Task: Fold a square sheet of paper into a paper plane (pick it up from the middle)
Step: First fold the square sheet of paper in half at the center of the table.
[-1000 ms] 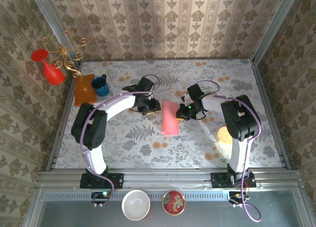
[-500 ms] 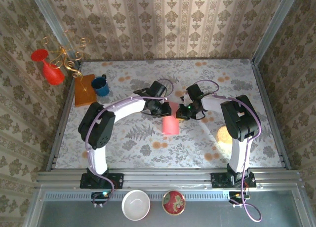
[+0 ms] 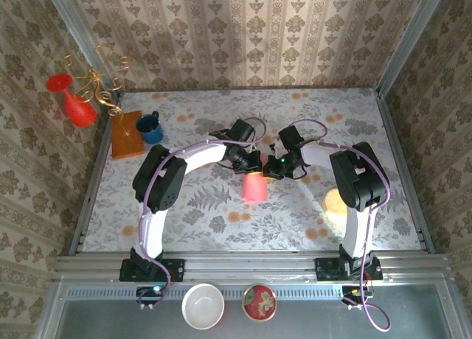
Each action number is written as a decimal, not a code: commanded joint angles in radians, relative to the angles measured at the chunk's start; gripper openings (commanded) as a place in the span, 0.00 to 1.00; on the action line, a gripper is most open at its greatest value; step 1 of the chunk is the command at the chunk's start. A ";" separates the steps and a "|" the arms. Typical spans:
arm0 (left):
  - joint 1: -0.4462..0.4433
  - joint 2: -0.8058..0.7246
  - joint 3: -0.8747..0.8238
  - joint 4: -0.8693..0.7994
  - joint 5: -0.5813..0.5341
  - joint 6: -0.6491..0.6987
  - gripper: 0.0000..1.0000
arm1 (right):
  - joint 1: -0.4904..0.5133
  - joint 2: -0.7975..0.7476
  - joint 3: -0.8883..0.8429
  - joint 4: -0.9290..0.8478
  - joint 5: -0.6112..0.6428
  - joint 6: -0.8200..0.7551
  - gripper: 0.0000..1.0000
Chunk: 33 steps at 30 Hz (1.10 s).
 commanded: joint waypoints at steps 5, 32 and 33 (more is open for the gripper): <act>0.033 0.039 0.016 -0.073 0.039 0.088 0.07 | 0.019 0.089 -0.085 -0.130 0.190 -0.011 0.09; 0.274 -0.180 -0.245 0.089 0.171 0.275 0.07 | 0.019 0.116 -0.072 -0.210 0.270 -0.003 0.09; 0.271 -0.180 -0.242 0.115 0.205 0.261 0.07 | 0.020 0.114 -0.071 -0.209 0.269 -0.004 0.09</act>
